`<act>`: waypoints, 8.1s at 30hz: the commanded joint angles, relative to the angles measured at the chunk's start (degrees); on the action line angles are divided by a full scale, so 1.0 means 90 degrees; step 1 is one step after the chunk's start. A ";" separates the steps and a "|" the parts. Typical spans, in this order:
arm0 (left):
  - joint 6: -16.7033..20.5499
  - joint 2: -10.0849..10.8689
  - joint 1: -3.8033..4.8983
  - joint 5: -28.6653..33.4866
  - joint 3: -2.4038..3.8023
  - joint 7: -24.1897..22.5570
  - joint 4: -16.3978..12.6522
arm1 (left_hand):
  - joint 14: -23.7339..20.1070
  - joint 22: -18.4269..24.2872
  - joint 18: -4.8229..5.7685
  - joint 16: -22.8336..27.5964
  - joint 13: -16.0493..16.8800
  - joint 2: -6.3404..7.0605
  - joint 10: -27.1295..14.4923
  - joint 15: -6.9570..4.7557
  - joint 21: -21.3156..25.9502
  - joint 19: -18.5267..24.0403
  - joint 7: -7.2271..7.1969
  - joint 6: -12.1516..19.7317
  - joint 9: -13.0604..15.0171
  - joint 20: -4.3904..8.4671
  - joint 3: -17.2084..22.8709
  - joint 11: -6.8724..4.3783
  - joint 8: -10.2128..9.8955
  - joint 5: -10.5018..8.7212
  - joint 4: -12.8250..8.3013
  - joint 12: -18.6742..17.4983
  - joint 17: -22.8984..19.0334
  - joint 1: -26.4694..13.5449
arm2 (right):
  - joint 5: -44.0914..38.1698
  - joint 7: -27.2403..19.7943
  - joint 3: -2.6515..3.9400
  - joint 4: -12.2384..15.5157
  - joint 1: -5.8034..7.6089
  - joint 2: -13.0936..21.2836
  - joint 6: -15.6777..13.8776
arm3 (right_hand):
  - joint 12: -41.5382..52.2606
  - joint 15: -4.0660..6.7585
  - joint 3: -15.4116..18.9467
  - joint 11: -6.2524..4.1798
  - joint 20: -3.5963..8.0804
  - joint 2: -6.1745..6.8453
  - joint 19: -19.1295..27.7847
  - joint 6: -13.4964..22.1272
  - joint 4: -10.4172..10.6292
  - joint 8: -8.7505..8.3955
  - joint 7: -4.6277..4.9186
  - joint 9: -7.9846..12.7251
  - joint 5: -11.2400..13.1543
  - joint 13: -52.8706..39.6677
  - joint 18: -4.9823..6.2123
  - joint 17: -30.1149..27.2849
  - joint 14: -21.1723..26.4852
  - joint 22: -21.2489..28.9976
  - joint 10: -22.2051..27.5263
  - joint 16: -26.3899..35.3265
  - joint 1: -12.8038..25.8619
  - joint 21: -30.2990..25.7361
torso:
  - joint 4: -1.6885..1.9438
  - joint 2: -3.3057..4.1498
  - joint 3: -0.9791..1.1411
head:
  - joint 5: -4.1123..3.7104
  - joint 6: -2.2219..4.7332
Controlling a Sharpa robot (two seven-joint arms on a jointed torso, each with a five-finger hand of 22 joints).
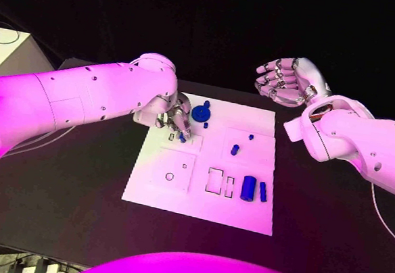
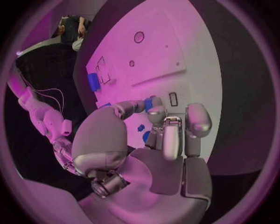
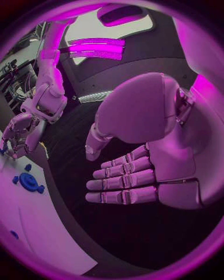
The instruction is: Assemble the parts on the task board
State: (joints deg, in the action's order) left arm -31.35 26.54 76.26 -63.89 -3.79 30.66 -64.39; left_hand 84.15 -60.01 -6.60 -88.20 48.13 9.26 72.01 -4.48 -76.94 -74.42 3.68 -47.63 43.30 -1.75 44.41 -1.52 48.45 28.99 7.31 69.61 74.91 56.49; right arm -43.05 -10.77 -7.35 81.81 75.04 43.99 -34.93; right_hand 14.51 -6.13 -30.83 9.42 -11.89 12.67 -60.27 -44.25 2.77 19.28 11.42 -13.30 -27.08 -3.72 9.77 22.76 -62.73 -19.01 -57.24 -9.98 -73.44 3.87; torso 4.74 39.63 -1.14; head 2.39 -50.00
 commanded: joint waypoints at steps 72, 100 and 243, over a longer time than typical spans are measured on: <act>-0.0005 0.0044 -0.0007 -0.0106 -0.0023 -0.0022 -0.0106 | 0.0537 -0.0014 0.0077 -0.0015 -0.0033 -0.0131 0.0017 -0.0026 -0.0045 -0.0037 -0.0112 -0.0159 0.0017 0.0005 0.1227 -0.0006 0.0015 0.0021 -0.1251 0.0005 0.1271 0.0059 | -0.0016 -0.0031 0.0003 -0.0030 -0.0032 -0.0022 0.0164 | -0.0030 -0.0047 -0.0007 0.0056 -0.0048 -0.0025 -0.0004 0.0036 -0.0042 0.0033 0.0280 0.0015 -0.0025 0.0007 0.0070 -0.0031 0.0003 0.0070 -0.0003 0.0057 0.0070 -0.0018 | -0.0001 -0.0001 -0.0004 | 0.0018 0.0000; 0.0009 0.0046 -0.0028 -0.0105 -0.0026 -0.0021 -0.0108 | 0.0537 -0.0014 0.0077 -0.0015 -0.0033 -0.0131 0.0017 -0.0026 -0.0045 -0.0037 -0.0112 -0.0159 0.0017 0.0005 0.1227 -0.0006 0.0015 0.0021 -0.1251 0.0005 0.1271 0.0059 | -0.0015 -0.0011 0.0003 -0.0031 -0.0032 -0.0019 0.0225 | -0.0032 -0.0049 -0.0006 0.0058 -0.0051 -0.0026 -0.0002 0.0036 -0.0044 0.0035 0.0281 0.0018 -0.0025 0.0007 0.0069 -0.0039 0.0003 0.0091 -0.0001 0.0068 0.0077 -0.0019 | -0.0001 0.0004 -0.0009 | 0.0017 0.0000; -0.0300 -0.0083 -0.0199 -0.0020 -0.0046 0.0017 0.0150 | 0.0649 -0.0214 0.0128 -0.0198 0.0864 -0.0358 0.0633 -0.0093 -0.0035 -0.0176 -0.0320 -0.0956 0.0153 0.0072 -0.1095 -0.0139 -0.0584 -0.0356 0.0033 0.0213 0.1673 -0.0964 | -0.0017 0.0004 0.0003 -0.0009 -0.0034 0.0047 0.0257 | -0.0042 -0.0057 -0.0011 0.0061 -0.0062 -0.0035 0.0010 0.0040 -0.0081 0.0046 0.0284 0.0036 -0.0037 0.0007 0.0071 -0.0086 0.0004 0.0213 0.0002 0.0130 0.0088 -0.0018 | -0.0001 0.0001 -0.0001 | -0.0043 0.0000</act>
State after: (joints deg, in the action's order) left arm -32.73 26.02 75.00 -64.17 -3.91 30.84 -62.91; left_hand 84.15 -61.97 -6.61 -89.63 55.83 5.53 77.93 -4.91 -77.33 -75.66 0.71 -56.33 44.63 -1.14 34.73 -2.98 43.48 26.03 7.67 71.82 74.91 47.85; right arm -43.01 -10.35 -7.35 81.63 74.76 44.41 -33.27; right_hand 14.51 -6.13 -30.99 9.42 -12.10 12.37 -60.05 -44.25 2.28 19.51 11.42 -13.02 -27.07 -3.72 9.77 22.03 -62.73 -17.14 -57.24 -9.00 -73.15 3.87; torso 4.71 39.62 -1.15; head 2.03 -50.00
